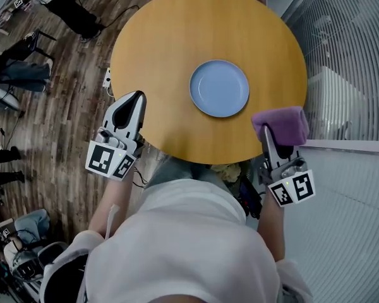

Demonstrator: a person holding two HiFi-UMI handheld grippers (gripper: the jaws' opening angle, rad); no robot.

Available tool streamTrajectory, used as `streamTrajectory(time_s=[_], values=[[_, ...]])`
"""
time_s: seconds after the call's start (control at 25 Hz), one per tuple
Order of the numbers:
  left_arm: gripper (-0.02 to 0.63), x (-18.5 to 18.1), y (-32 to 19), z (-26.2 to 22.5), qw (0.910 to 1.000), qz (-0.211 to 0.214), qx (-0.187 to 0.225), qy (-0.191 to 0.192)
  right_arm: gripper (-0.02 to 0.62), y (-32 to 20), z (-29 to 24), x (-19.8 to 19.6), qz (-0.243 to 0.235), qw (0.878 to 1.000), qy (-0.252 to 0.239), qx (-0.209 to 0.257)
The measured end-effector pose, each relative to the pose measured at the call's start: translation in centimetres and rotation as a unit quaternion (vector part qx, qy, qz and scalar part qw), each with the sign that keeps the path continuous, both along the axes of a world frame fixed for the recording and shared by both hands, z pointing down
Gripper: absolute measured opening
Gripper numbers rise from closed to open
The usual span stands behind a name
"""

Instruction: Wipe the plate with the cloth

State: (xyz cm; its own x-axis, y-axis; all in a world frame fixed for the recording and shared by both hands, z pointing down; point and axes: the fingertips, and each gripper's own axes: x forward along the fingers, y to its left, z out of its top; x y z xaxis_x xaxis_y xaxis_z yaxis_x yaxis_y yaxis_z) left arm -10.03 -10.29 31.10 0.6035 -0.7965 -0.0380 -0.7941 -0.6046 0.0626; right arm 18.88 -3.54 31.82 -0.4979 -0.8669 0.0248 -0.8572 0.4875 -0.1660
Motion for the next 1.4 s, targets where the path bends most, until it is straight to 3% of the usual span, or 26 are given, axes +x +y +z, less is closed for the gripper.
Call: streamTrajectory(time_s=[0.4, 0.8, 1.4], values=[[0.021, 1.5, -4.4, 0.3, 0.9991, 0.041, -0.009, -0.004, 0.087, -2.1, -0.3, -0.3, 0.024, 1.000, 0.003, -0.009], [0.021, 3.5, -5.6, 1.3, 0.9969, 0.078, -0.008, -0.003, 0.087, -2.1, -0.7, 0.0, 0.041, 0.999, 0.015, 0.003], [0.022, 4.6, -5.2, 5.4, 0.9902, 0.122, -0.066, -0.013, 0.087, -1.4, 1.0, 0.9, 0.068, 0.998, 0.007, -0.013]])
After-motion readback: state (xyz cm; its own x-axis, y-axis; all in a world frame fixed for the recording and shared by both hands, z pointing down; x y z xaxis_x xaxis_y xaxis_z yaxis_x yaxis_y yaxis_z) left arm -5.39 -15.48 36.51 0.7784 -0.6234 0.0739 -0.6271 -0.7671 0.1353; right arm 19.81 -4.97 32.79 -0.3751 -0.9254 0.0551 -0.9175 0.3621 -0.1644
